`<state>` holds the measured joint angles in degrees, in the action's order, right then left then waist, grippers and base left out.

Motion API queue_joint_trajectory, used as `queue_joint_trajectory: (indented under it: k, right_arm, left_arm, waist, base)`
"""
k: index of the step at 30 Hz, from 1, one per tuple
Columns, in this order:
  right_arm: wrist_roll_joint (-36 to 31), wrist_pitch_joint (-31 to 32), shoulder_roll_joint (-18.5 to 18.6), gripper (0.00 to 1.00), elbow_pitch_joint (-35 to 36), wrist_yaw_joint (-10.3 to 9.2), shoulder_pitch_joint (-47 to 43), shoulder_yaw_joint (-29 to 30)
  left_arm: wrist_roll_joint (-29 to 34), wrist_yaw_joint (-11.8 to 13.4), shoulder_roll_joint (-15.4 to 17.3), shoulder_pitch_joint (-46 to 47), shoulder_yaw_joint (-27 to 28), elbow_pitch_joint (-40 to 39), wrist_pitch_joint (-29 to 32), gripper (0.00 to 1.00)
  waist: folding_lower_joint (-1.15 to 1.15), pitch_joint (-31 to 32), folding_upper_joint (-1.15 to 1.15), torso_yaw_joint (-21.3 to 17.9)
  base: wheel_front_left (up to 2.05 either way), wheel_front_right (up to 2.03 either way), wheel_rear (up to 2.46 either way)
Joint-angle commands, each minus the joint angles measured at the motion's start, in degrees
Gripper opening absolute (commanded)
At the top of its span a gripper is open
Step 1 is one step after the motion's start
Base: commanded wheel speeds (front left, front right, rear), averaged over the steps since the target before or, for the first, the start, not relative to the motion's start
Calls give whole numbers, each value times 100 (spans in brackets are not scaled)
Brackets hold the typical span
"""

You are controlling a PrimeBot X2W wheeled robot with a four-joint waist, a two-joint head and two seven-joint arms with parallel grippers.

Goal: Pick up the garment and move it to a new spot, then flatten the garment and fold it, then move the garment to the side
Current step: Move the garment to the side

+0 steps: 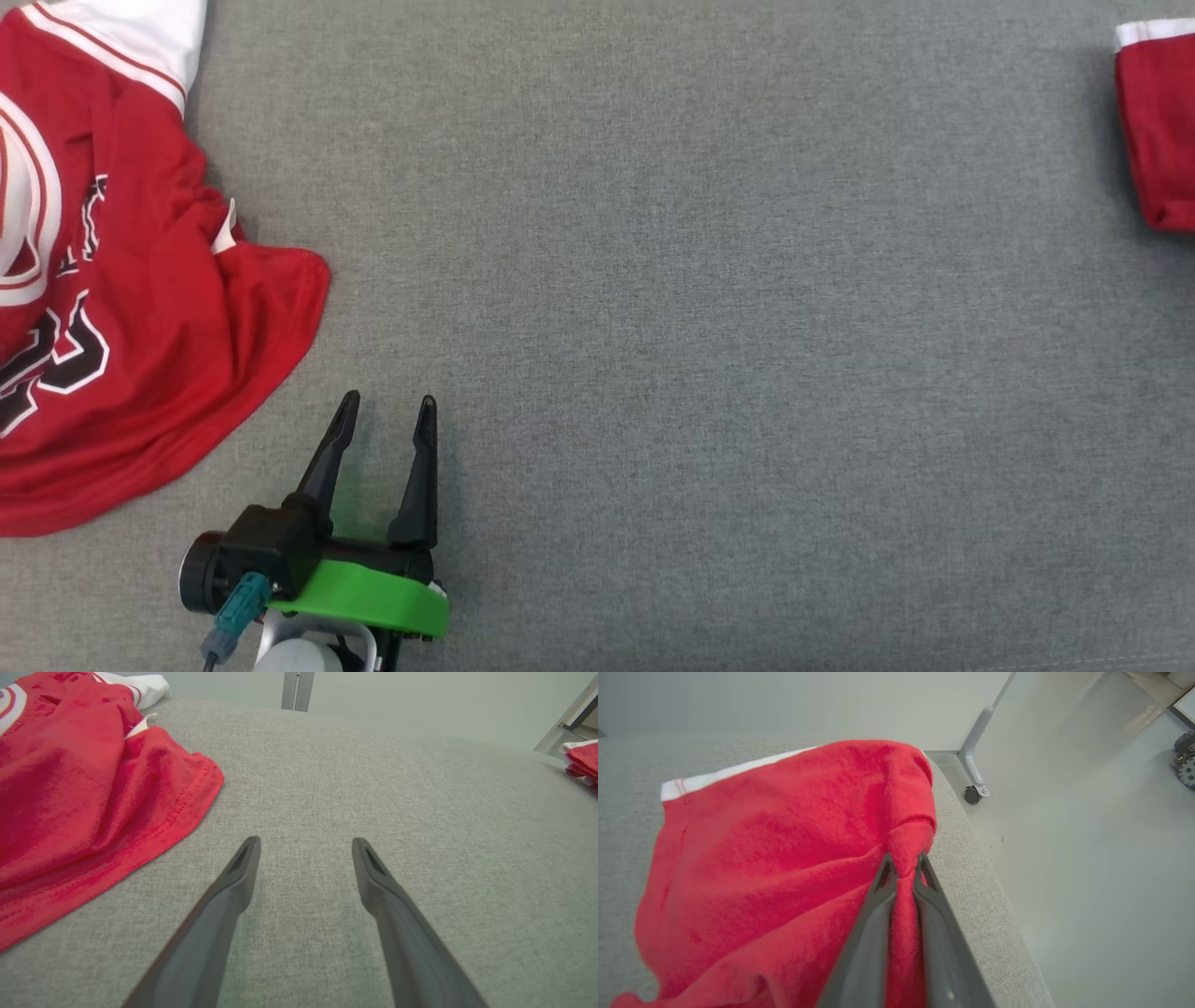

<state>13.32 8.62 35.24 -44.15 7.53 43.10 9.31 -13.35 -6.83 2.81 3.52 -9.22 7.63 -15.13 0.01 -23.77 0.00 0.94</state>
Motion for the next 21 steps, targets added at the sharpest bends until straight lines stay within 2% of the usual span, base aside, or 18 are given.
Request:
queue_joint_trajectory:
  k: [1, 2, 7, 9, 16, 21]
  right_arm:
    - [-168, -100, 73, 49, -84, -8, 109, 112]
    - [-347, -160, 120, 100, -172, -8, 129, 213]
    - [-1134, -716, 93, 100, -280, -8, 184, 505]
    - [-1263, -996, -57, 100, -214, -8, 183, 537]
    - [-1218, -1959, -633, 100, 322, -8, -359, 107]
    - [-1190, -2310, -1007, 100, 940, -8, -1258, -264]
  left_arm:
    - [54, -13, 19, 76, 31, 8, -1, 100]
    - [42, -19, 19, 78, 43, 15, -1, 100]
    - [-83, 2, 18, 1, 93, -19, -1, 100]
    - [-147, 34, 19, -57, 109, -24, -1, 100]
    - [-293, 95, 19, -359, 117, 49, -1, 100]
    - [-358, 176, 19, -605, 182, 71, -1, 100]
  waist:
    - [-1, -228, 0, 23]
    - [-1, -228, 0, 54]
    - [-1, -72, 0, 133]
    - [-1, 63, 0, 127]
    - [-1, 877, 0, 53]
    - [-1, 1504, 0, 132]
  base:
    - [0, 0, 0]
    - [0, 0, 0]
    - [0, 0, 0]
    - [0, 0, 0]
    - [0, 0, 0]
    - [0, 0, 0]
